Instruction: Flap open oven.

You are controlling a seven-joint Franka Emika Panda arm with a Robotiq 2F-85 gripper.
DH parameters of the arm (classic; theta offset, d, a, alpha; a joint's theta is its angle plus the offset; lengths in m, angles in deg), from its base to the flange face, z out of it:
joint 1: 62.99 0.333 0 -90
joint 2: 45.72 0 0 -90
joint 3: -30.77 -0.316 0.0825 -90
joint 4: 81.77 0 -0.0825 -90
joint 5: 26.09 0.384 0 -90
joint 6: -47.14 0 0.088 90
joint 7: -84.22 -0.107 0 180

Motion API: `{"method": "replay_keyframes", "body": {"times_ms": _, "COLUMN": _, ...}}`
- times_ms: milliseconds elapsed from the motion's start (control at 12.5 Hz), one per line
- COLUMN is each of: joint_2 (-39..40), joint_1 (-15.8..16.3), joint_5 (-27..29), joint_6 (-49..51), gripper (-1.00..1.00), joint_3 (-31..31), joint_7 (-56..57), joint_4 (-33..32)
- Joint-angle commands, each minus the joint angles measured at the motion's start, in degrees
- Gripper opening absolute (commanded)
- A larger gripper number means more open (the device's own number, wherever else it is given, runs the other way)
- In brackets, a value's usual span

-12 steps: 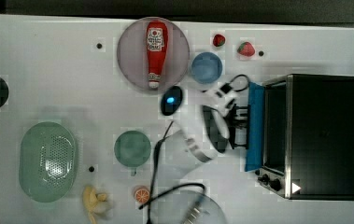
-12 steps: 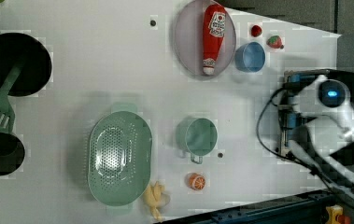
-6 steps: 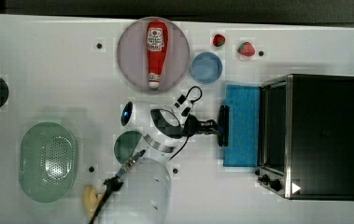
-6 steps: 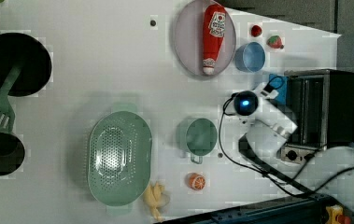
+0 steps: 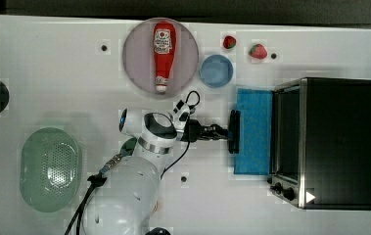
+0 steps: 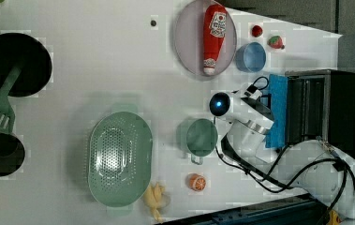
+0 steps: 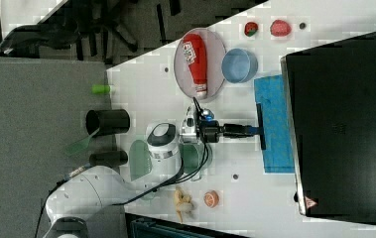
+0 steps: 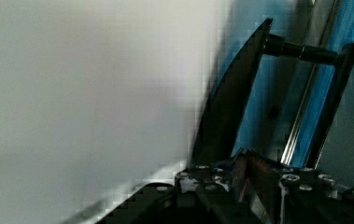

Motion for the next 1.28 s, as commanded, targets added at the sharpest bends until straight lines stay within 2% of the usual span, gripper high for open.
{"method": "replay_keyframes", "body": {"times_ms": 80, "joint_2": -3.48, "joint_1": -0.99, "joint_5": 0.29, "joint_6": -1.52, "gripper": -0.65, "joint_3": 0.86, "joint_7": -2.95, "joint_4": 2.78}}
{"method": "replay_keyframes", "body": {"times_ms": 240, "joint_2": -6.44, "joint_1": -1.14, "joint_5": 3.01, "joint_6": -4.09, "gripper": -0.65, "joint_3": 0.9, "joint_7": -2.74, "joint_4": 2.61}}
{"method": "replay_keyframes", "body": {"times_ms": 560, "joint_2": -14.53, "joint_1": -1.82, "joint_5": 15.37, "joint_6": -6.7, "gripper": -0.65, "joint_3": 1.13, "joint_7": -0.25, "joint_4": 2.5}}
{"method": "replay_keyframes", "body": {"times_ms": 1120, "joint_2": -31.21, "joint_1": -2.96, "joint_5": 34.7, "joint_6": -4.55, "gripper": -0.65, "joint_3": 4.83, "joint_7": -0.24, "joint_4": 2.62}}
{"method": "replay_keyframes", "body": {"times_ms": 1280, "joint_2": -35.86, "joint_1": -3.04, "joint_5": 37.55, "joint_6": -2.2, "gripper": -0.65, "joint_3": 6.19, "joint_7": -0.24, "joint_4": 2.75}}
